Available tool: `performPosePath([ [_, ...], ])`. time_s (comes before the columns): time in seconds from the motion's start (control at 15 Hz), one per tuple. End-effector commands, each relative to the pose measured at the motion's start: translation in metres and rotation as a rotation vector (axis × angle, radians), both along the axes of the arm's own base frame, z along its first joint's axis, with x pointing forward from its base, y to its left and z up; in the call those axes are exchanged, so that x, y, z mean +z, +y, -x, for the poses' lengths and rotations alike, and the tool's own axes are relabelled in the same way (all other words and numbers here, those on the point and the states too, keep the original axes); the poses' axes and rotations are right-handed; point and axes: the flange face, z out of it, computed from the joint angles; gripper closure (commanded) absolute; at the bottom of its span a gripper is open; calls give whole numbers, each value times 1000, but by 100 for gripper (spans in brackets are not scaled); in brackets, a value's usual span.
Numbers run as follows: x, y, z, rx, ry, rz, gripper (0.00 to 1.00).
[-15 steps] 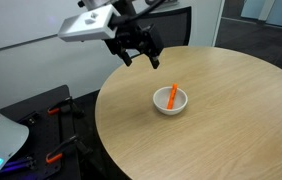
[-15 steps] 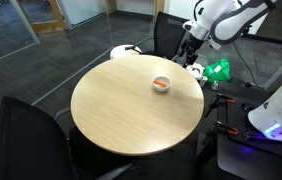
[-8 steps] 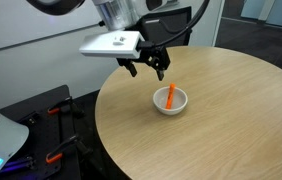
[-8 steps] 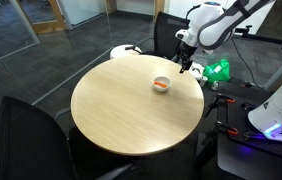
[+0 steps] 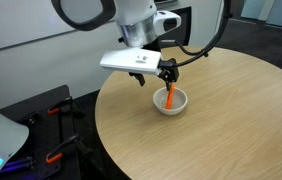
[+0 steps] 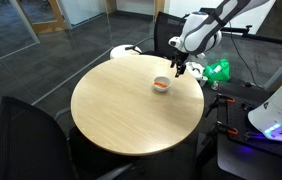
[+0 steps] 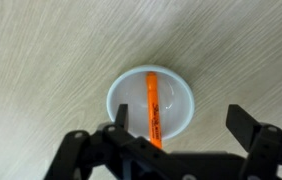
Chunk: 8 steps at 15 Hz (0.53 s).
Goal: Remove the orange marker from the white bowl and place it on the table
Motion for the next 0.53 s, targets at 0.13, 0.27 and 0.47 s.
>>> performPosePath([
  [0.13,-25,-5,-28,11,-34,-39,0],
  [0.27,-37,-6,-35,5,-30,-55,0],
  [0.47,-54,-6,-41,1,-6,-41,0],
])
